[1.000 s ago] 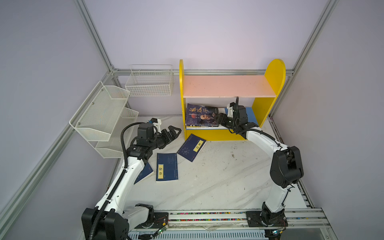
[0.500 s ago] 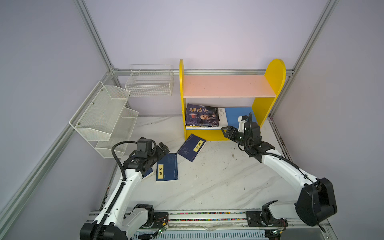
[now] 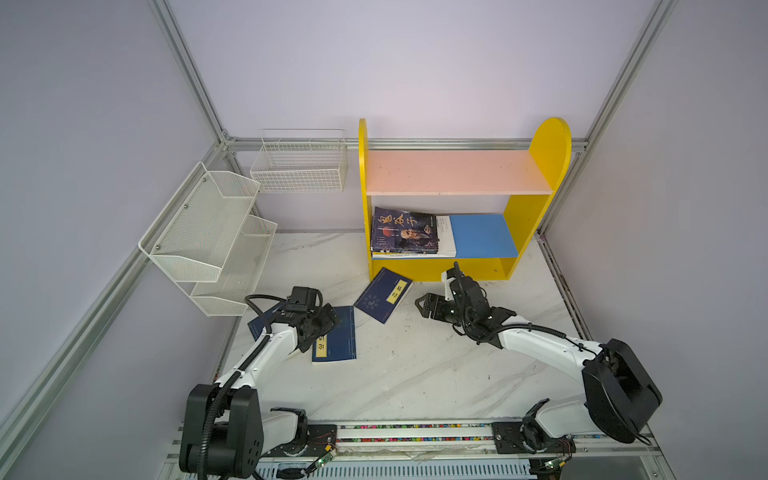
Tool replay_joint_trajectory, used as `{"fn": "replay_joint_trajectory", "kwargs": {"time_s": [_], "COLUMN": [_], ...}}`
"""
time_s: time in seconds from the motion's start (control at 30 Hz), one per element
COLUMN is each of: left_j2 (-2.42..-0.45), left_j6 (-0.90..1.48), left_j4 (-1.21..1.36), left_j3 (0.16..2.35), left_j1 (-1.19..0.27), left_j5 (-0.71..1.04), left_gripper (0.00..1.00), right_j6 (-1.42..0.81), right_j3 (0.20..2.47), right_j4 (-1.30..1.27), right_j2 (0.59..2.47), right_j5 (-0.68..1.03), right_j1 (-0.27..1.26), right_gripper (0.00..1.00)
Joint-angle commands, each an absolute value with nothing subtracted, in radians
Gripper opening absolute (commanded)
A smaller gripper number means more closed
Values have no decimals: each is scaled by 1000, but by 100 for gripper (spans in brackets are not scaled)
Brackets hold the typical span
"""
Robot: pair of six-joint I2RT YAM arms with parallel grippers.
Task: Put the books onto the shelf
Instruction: 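Move both grippers toward the blue yellow-labelled books on the table, then grip the blue yellow-labelled book's edges with both grippers from opposite sides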
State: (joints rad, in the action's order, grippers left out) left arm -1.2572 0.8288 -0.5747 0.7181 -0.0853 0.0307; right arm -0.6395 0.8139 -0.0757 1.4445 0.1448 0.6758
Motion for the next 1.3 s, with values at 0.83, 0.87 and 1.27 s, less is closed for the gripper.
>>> {"fn": "replay_joint_trajectory", "kwargs": {"time_s": [0.83,0.87,1.27], "left_j2": [-1524,-1525,-1497], "left_j6": [892,897,945], "left_j4": [-347,-350,-432], "left_j3": [674,679,700], "left_j1": [-527,-528,-526], "left_j5": [99,97,24], "left_gripper": [99,99,100], "right_j6": [-593,-590,-494], "right_j3": [866,872,1061], "right_j4": [-274,-276,-253], "right_j2": [1759,1769,1962], "right_j5": [285,285,207], "right_j1": [743,744,752], "right_gripper": [76,76,72]}}
